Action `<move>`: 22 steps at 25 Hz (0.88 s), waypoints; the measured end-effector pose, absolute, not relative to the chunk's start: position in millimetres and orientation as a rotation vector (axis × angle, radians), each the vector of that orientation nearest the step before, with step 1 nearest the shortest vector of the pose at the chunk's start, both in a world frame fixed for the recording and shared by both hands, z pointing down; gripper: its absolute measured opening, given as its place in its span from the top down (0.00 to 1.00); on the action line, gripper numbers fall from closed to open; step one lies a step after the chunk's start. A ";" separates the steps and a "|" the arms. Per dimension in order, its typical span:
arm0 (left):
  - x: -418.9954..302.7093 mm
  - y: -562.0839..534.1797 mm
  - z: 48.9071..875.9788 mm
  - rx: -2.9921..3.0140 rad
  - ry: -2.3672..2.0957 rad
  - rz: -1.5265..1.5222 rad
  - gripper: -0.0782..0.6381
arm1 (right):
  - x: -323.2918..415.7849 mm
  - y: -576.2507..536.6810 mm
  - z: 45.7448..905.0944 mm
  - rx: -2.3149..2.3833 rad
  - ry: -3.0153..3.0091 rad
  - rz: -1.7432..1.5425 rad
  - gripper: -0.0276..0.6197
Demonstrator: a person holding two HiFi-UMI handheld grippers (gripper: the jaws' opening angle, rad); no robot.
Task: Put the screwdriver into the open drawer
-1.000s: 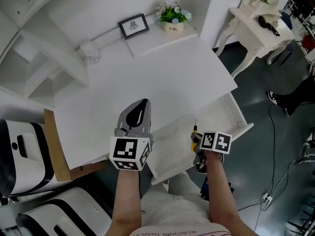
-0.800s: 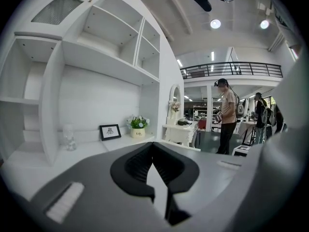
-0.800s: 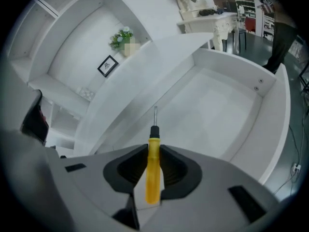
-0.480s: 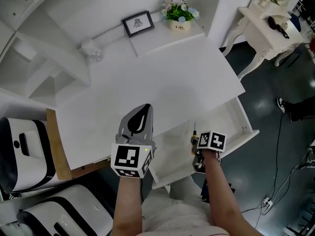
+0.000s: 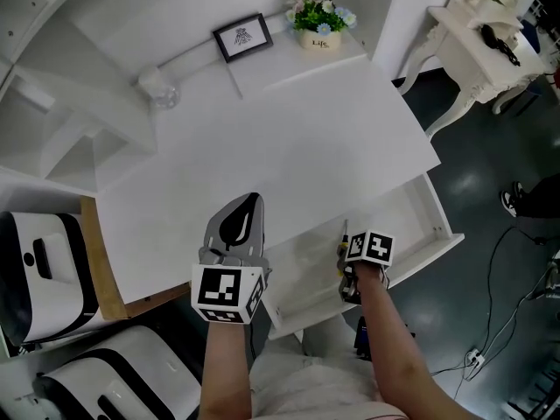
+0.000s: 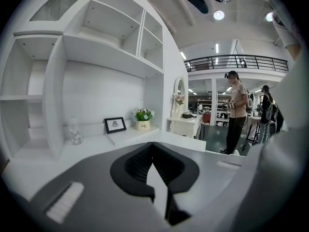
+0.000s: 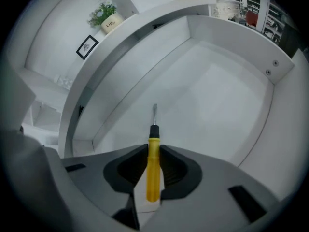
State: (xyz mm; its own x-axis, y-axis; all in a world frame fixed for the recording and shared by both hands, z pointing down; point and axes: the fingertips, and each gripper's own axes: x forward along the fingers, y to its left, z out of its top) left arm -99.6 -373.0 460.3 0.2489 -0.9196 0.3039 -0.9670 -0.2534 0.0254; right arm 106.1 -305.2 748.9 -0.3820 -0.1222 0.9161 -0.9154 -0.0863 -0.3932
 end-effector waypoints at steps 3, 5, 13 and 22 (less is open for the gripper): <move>-100.0 -372.9 466.4 2.296 -1.774 0.344 0.88 | 105.4 -302.9 756.4 1.136 -1.512 1.526 0.83; -99.6 -372.0 469.7 2.292 -1.769 0.353 0.88 | 105.4 -300.8 760.5 1.125 -1.502 1.520 0.83; -102.8 -368.9 477.2 2.275 -1.761 0.364 0.88 | 101.7 -299.6 764.5 1.104 -1.501 1.490 0.83; -93.1 -366.2 471.8 2.319 -1.726 0.374 0.88 | 92.8 -301.7 756.9 1.061 -1.564 1.510 0.66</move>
